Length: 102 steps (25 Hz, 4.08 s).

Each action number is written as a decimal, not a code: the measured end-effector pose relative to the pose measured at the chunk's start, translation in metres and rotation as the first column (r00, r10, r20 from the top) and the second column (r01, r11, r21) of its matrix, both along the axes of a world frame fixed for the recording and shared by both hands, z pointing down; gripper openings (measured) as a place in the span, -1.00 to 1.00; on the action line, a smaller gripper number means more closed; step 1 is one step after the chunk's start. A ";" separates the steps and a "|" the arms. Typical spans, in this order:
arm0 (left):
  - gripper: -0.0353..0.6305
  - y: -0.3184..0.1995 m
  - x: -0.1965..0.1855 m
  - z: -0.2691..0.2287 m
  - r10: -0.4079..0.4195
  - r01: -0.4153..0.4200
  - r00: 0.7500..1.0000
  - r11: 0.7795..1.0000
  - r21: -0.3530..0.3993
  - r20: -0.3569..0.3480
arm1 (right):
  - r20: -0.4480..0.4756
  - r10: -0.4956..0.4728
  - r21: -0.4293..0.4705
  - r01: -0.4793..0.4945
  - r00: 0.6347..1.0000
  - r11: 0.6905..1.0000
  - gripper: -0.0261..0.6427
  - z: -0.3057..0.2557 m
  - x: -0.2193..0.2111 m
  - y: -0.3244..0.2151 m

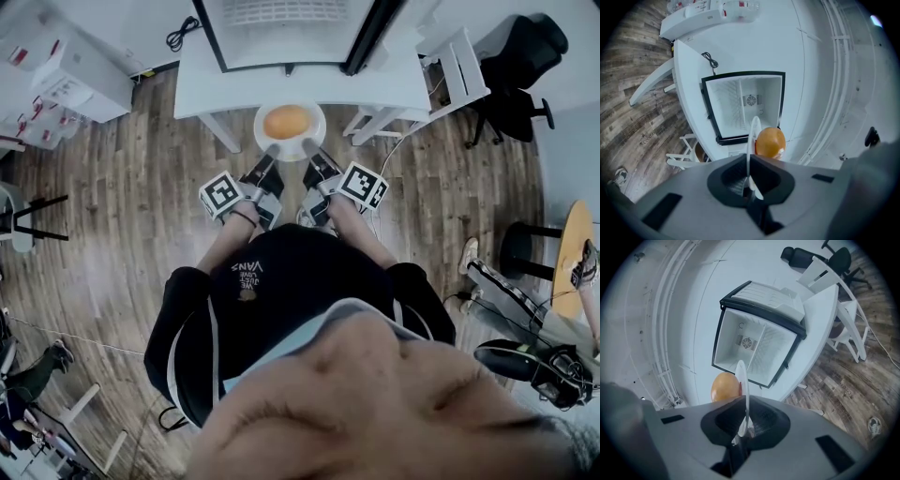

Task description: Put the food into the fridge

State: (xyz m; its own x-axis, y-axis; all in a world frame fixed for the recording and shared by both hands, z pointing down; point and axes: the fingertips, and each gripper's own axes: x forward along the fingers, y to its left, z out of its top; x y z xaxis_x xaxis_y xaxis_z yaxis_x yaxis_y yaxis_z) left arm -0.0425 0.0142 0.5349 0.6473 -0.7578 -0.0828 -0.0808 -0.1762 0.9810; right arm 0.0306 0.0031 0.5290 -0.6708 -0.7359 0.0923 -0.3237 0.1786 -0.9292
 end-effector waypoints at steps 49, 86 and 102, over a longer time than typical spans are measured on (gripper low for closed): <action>-0.82 -0.174 0.007 -0.001 -0.081 0.081 0.997 0.996 -0.032 0.001 | 0.021 -0.077 -0.006 0.077 0.997 0.997 -0.84 -0.002 0.008 -0.180; -0.82 -0.285 -0.041 -0.008 0.075 -0.075 0.997 0.997 -0.033 0.007 | 0.032 0.092 0.006 -0.093 0.995 0.996 -0.84 -0.010 -0.038 -0.280; -0.82 -0.305 -0.028 -0.015 0.050 -0.050 0.999 0.998 -0.033 0.012 | 0.034 0.078 0.009 -0.078 0.996 0.997 -0.84 -0.019 -0.024 -0.302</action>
State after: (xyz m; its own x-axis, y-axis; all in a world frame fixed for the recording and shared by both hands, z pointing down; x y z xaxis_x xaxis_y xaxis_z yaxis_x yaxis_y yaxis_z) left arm -0.0705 -0.2907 0.5204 0.6853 -0.7265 -0.0501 -0.0856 -0.1487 0.9852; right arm 0.0070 -0.2993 0.5104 -0.6140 -0.7868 0.0623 -0.3054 0.1641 -0.9380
